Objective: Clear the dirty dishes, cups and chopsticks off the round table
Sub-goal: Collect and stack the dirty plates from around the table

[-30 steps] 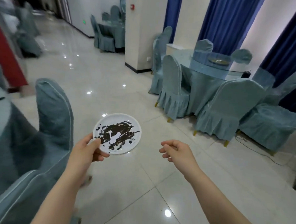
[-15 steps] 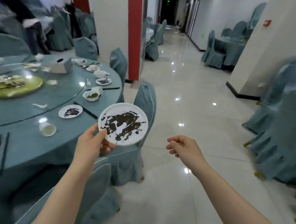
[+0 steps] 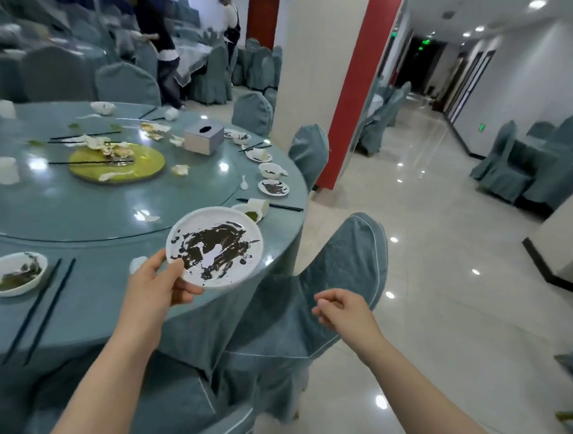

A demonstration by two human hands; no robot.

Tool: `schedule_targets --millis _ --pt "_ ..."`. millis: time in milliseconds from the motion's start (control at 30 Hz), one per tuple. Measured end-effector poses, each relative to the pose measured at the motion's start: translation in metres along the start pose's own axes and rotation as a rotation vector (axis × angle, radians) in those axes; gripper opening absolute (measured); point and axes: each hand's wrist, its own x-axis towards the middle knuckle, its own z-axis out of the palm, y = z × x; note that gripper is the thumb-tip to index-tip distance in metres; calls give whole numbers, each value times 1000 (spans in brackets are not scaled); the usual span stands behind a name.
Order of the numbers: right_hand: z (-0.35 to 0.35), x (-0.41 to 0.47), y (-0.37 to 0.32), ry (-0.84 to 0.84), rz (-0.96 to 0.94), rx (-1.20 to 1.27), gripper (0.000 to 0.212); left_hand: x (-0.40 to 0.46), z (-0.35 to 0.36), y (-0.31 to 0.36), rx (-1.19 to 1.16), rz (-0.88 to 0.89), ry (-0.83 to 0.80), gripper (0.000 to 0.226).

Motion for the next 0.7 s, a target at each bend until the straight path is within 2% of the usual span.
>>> schedule_targets --millis 300,567,700 --pt "89 118 -20 -293 -45 -157 9 69 -45 25 -31 66 226 29" --pt "180 251 -25 -440 8 -247 29 116 -60 14 56 61 488 25" --pt "217 314 -23 -481 -142 -423 34 134 -52 0 70 23 627 26"
